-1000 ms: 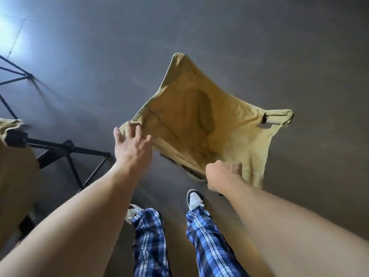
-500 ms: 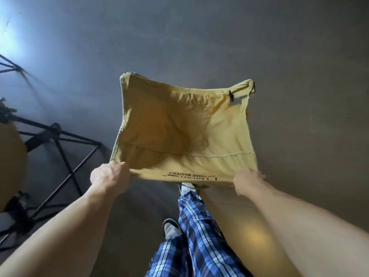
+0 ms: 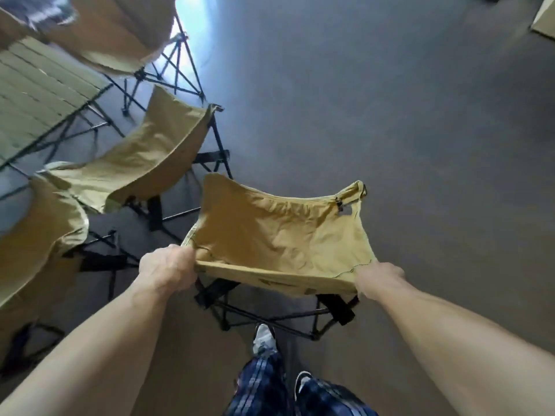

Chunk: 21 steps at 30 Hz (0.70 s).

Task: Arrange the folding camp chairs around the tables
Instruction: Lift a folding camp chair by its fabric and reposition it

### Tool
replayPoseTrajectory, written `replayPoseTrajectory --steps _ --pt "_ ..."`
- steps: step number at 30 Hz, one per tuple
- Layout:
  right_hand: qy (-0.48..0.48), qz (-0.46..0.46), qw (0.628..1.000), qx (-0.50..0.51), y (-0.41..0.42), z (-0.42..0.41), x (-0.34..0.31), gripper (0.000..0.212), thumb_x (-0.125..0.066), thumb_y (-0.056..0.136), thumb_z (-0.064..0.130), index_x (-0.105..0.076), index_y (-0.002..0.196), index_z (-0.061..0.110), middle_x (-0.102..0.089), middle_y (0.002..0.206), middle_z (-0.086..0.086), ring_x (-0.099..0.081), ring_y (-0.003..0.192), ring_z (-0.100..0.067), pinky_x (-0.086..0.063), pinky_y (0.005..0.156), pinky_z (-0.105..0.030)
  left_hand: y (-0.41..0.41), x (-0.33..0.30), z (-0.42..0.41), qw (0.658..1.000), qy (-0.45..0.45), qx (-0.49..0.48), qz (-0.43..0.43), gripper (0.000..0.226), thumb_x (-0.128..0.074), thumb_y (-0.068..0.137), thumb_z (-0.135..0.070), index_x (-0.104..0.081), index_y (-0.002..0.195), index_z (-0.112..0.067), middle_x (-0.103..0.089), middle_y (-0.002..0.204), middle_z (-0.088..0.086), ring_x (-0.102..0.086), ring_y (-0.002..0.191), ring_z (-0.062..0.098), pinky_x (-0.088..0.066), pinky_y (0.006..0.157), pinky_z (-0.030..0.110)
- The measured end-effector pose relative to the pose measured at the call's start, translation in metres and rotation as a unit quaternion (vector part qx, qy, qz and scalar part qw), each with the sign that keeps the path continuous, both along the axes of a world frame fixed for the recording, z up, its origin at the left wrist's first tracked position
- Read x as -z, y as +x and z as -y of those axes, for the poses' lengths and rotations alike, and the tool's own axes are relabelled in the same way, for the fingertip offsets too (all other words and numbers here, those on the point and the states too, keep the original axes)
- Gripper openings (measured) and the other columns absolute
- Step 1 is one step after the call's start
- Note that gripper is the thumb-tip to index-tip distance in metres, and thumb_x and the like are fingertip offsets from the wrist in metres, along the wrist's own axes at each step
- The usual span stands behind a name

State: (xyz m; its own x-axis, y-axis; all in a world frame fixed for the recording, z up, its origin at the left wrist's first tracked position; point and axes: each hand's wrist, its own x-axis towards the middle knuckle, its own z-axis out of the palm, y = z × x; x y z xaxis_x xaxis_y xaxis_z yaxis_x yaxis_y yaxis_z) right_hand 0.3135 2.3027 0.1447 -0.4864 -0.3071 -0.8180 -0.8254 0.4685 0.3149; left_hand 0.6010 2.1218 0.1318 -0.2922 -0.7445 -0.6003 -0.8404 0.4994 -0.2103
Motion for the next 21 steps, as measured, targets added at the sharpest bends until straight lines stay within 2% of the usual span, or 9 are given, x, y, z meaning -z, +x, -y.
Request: replayPoseTrajectory --steps 4,9,13,16,18,21 --pt "-0.035 0.007 0.994 -0.106 0.051 0.012 -0.034 0.033 -0.052 0.091 0.017 -0.061 0.122 0.017 -0.055 0.129 -0.003 -0.054 0.117 -0.025 -0.046 0.084 -0.032 0.089 -0.044 -0.056 0.994 -0.022 -0.106 -0.009 0.021 -0.050 0.088 -0.031 -0.052 0.104 -0.018 -0.061 0.111 0.005 -0.063 0.101 0.029 -0.047 0.075 0.035" --pt "-0.073 0.027 0.971 -0.225 0.125 0.015 -0.081 0.026 -0.055 0.089 0.019 -0.063 0.114 0.019 -0.055 0.128 -0.005 -0.054 0.115 -0.028 -0.046 0.078 -0.036 0.177 -0.102 -0.129 0.971 -0.047 -0.236 0.002 0.015 -0.047 0.087 -0.027 -0.045 0.100 -0.019 -0.059 0.105 0.008 -0.061 0.095 0.031 -0.050 0.079 0.040" --pt "-0.113 0.036 0.936 -0.331 0.194 0.012 -0.121 0.029 -0.053 0.089 0.016 -0.062 0.117 0.017 -0.055 0.127 -0.006 -0.054 0.116 -0.030 -0.046 0.084 -0.040 0.247 -0.141 -0.187 0.944 -0.070 -0.322 0.018 0.016 -0.047 0.087 -0.022 -0.054 0.099 -0.016 -0.052 0.091 0.004 -0.054 0.083 0.029 -0.046 0.075 0.039" --pt "-0.151 0.039 0.909 -0.387 0.254 0.011 -0.148 0.030 -0.051 0.090 0.015 -0.062 0.119 0.015 -0.055 0.128 -0.009 -0.054 0.116 -0.032 -0.046 0.087 -0.041 0.302 -0.168 -0.223 0.917 -0.065 -0.394 0.017 0.010 -0.047 0.084 -0.023 -0.053 0.091 -0.021 -0.049 0.083 0.001 -0.054 0.085 0.029 -0.050 0.083 0.041" --pt "-0.164 0.036 0.880 -0.445 0.301 0.011 -0.167 0.029 -0.055 0.088 0.015 -0.063 0.117 0.014 -0.057 0.123 -0.009 -0.057 0.111 -0.031 -0.048 0.082 -0.040 0.344 -0.183 -0.251 0.902 -0.058 -0.428 0.011 0.002 -0.048 0.083 -0.024 -0.049 0.084 -0.024 -0.048 0.080 0.000 -0.056 0.084 0.028 -0.052 0.086 0.042" --pt "-0.161 0.031 0.845 -0.509 0.381 0.009 -0.188 0.026 -0.058 0.085 0.013 -0.065 0.110 0.015 -0.056 0.105 -0.006 -0.056 0.094 -0.028 -0.047 0.073 -0.036 0.409 -0.196 -0.293 0.879 -0.059 -0.474 0.007 0.005 -0.049 0.085 -0.018 -0.052 0.080 -0.017 -0.054 0.082 0.003 -0.058 0.071 0.023 -0.053 0.070 0.037"
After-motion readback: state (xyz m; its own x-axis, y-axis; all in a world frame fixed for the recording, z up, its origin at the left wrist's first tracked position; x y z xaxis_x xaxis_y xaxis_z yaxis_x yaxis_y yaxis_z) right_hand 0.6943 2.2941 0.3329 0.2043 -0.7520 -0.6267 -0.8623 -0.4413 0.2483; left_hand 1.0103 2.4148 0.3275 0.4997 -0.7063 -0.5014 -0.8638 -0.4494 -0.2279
